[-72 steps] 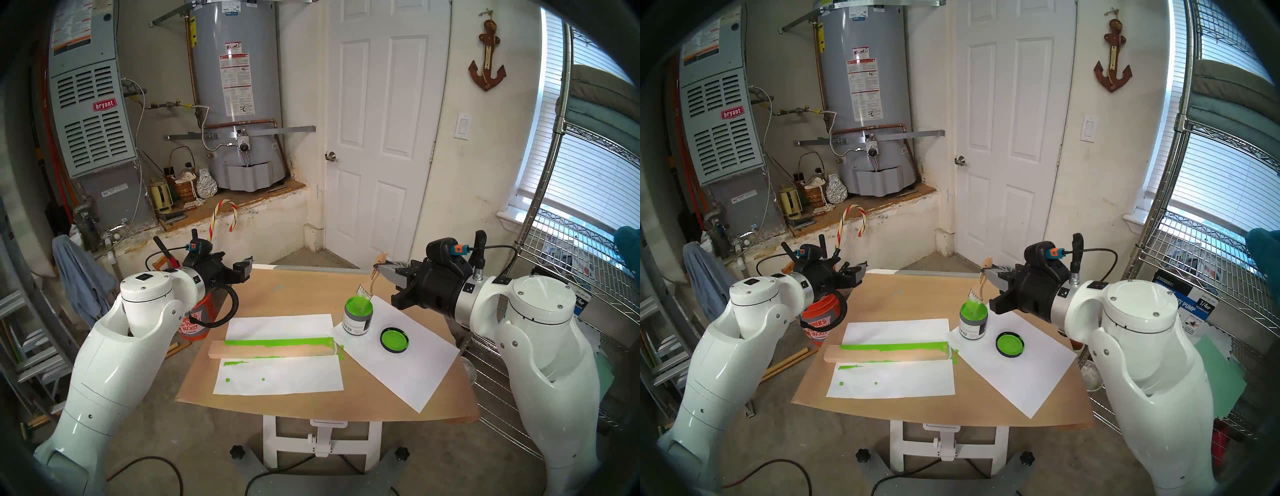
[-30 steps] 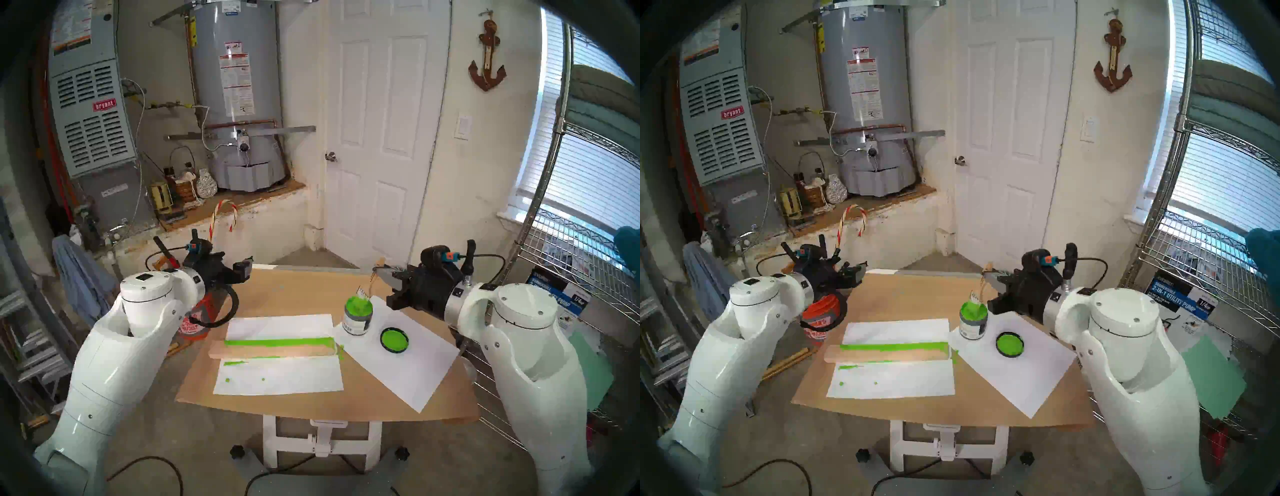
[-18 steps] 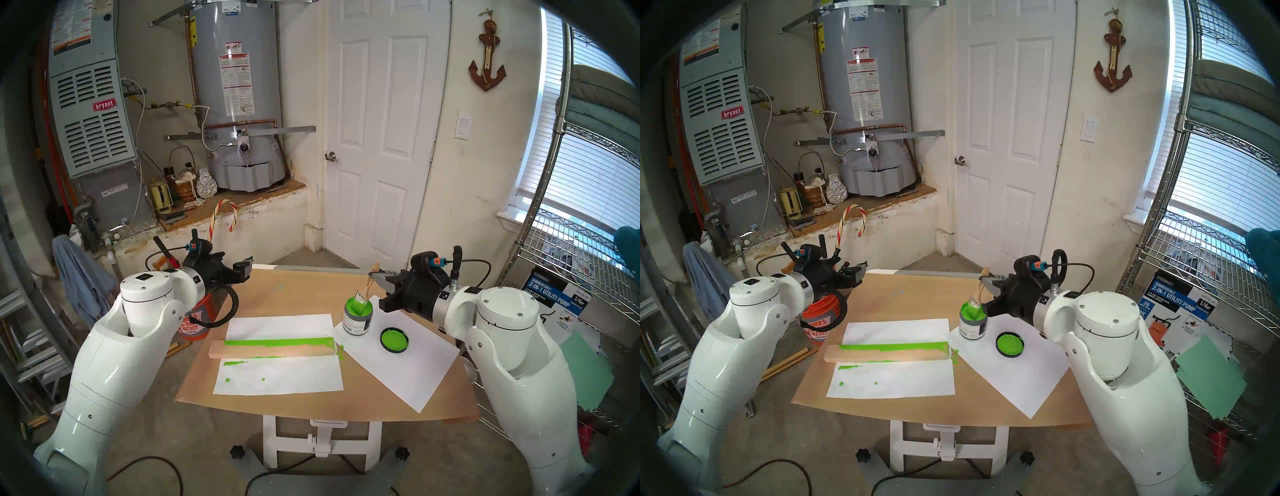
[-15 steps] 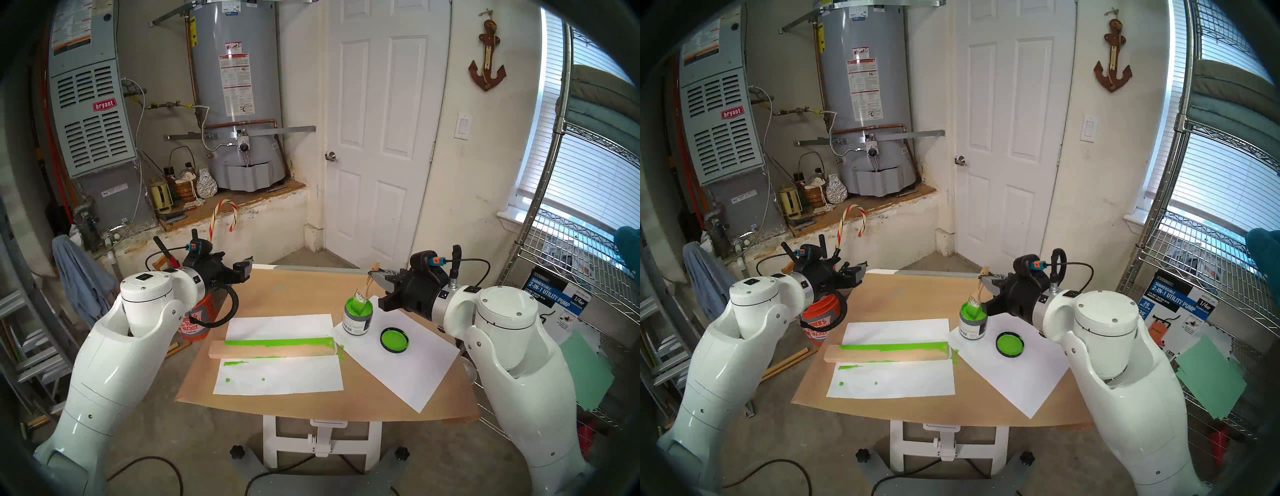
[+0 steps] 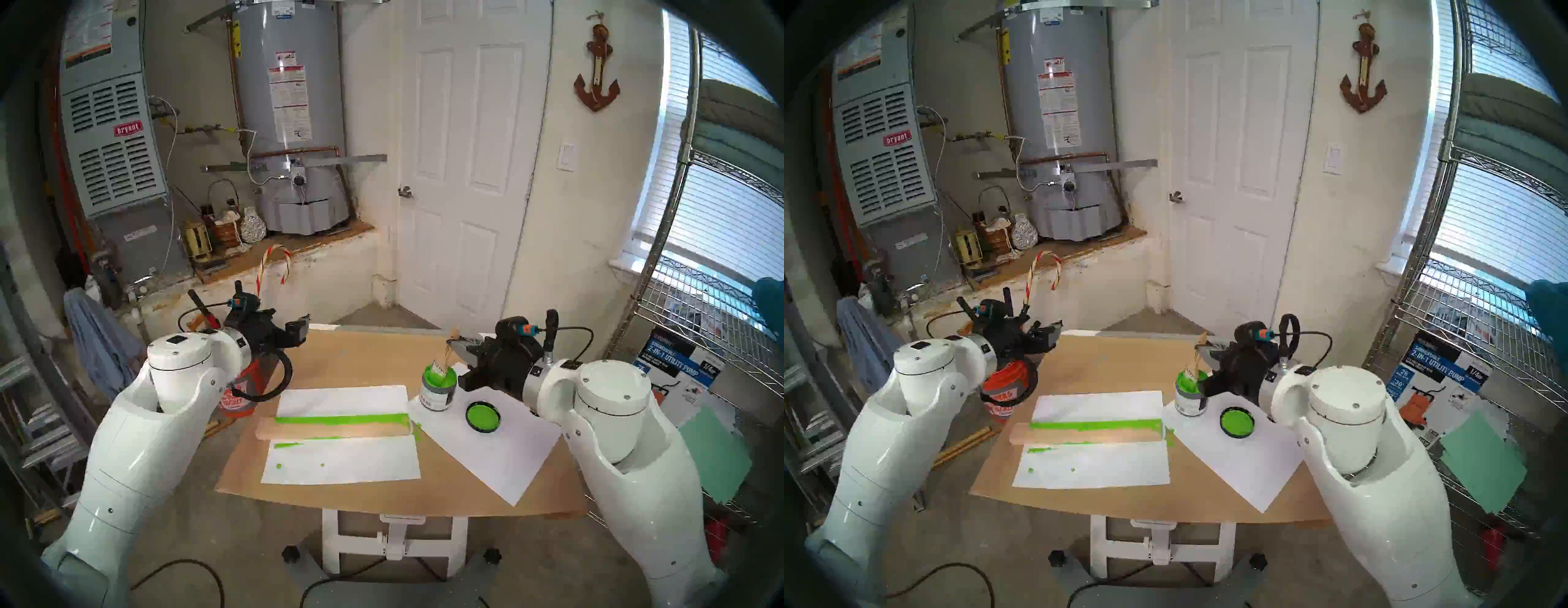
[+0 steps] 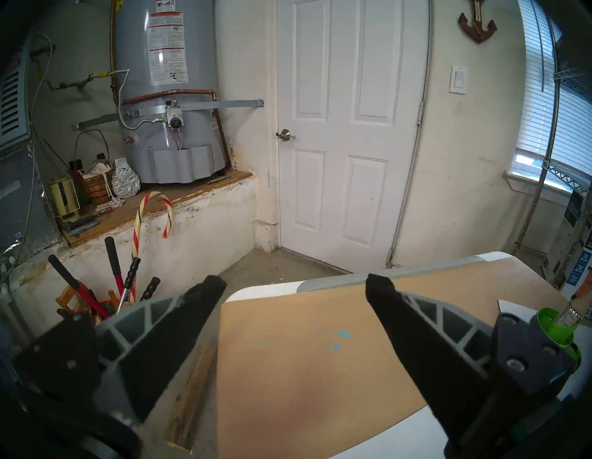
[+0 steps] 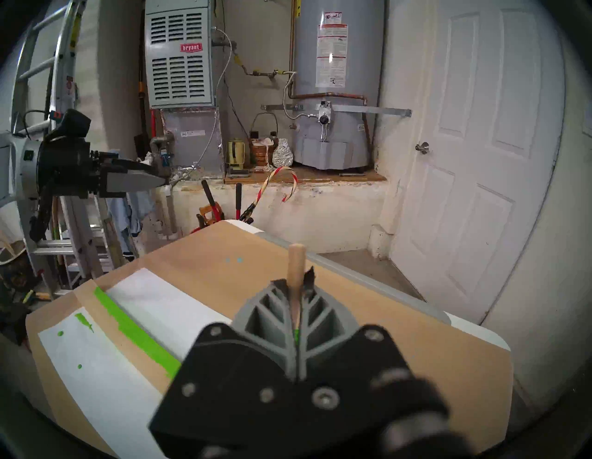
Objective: Pick up brush, dip the brush into paint, and paint the wood
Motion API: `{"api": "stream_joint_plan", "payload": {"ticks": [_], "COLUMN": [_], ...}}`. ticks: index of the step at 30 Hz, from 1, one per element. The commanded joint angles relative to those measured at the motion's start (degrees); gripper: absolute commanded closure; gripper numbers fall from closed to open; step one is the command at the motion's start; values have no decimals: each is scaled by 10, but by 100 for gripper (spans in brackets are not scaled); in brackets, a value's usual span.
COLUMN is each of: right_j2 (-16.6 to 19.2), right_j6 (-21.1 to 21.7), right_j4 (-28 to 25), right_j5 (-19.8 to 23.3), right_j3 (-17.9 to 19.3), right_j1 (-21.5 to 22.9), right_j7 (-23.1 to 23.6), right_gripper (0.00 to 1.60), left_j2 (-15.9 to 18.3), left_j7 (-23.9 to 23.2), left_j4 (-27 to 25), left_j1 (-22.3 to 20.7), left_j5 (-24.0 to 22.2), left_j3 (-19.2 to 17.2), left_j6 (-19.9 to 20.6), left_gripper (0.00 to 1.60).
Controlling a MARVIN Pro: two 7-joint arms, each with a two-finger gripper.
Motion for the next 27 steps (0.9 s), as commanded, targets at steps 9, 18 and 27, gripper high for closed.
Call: {"api": "stream_joint_plan", "payload": {"ticks": [9, 18, 27], "right_j2": [-6, -6, -20], "right_j6": [-37, -31, -34], "right_j4": [-15, -58, -76], "right_j5": [-6, 20, 41], "right_j3": [9, 55, 83], "right_j1": [-17, -55, -66], "right_j7": [-8, -5, -4], "right_gripper": [160, 160, 160], "left_j2": [1, 1, 1], "left_j7": [0, 0, 0], "left_j4": [-9, -9, -9], "left_j1": [-5, -5, -5], "left_j5": [-1, -1, -1], "left_j3": [-5, -5, -5], "left_j6": [-1, -1, -1], "left_gripper": [0, 0, 0]}}
